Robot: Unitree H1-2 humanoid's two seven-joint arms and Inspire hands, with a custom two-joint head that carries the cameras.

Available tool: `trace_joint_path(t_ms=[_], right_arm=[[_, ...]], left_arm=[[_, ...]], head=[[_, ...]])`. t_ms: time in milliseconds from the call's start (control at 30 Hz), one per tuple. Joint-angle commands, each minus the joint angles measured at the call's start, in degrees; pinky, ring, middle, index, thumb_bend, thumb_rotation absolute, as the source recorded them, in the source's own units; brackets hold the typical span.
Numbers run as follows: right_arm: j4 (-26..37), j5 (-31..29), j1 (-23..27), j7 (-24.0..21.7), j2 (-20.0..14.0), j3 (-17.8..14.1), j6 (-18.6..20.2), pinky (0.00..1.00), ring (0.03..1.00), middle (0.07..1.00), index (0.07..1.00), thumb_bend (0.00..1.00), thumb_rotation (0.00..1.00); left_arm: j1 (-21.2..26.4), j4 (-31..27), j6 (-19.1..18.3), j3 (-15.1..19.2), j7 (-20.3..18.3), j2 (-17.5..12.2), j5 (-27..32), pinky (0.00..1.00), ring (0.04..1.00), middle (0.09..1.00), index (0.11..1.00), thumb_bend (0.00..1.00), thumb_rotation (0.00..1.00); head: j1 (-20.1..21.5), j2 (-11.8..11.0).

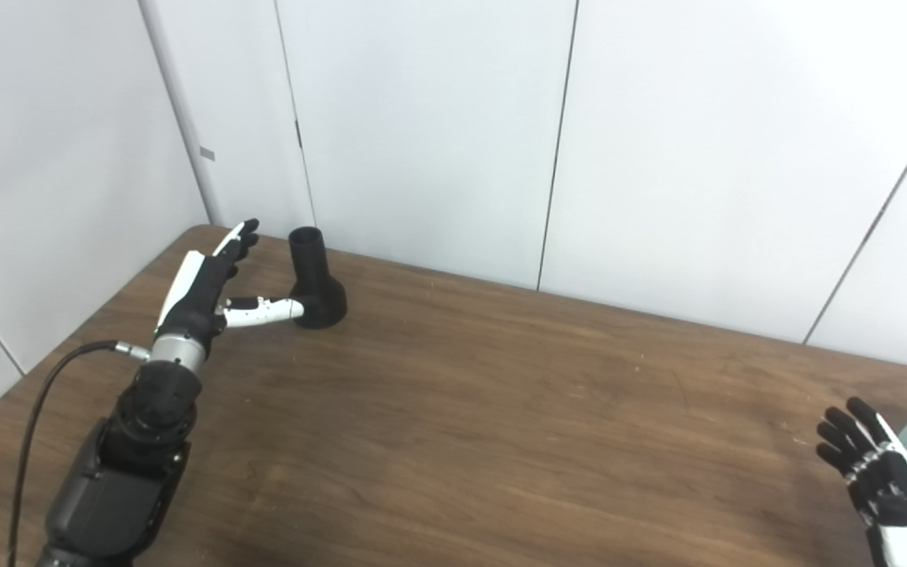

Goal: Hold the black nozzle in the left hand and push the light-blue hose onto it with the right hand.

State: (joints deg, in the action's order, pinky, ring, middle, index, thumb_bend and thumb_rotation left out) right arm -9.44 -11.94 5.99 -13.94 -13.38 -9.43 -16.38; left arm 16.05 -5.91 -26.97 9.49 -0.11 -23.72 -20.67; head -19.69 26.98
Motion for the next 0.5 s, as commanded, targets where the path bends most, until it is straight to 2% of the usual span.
trace_joint_path(t_ms=[0, 200, 467], right_arm=[[-5.2, -1.4, -5.8, -0.7, 3.1, 1.6, -0.6, 0.86, 0.879, 0.883, 0.911, 0.63, 0.87], [-5.7, -1.7, -5.5, -1.3, 3.2, 1.4, -0.3, 0.86, 0.878, 0.882, 0.911, 0.63, 0.87], [-4.9, -1.3, -5.8, -1.1, 3.2, 1.5, 0.6, 0.85, 0.875, 0.877, 0.912, 0.62, 0.87]], left_arm=[[3.9, 2.0, 0.1, -0.3, -1.6, -1.8, -4.4, 0.99, 0.998, 0.956, 0.913, 0.91, 0.27], [7.4, 8.8, 0.1, 0.0, -5.0, -1.8, -10.5, 1.00, 0.999, 0.959, 0.915, 0.94, 0.32], [10.8, 14.4, 0.1, -0.1, -7.5, -1.9, -14.0, 1.00, 1.000, 0.970, 0.919, 0.96, 0.36]], head=[[-0.1, 0.0], [0.1, 0.2], [0.5, 0.3]])
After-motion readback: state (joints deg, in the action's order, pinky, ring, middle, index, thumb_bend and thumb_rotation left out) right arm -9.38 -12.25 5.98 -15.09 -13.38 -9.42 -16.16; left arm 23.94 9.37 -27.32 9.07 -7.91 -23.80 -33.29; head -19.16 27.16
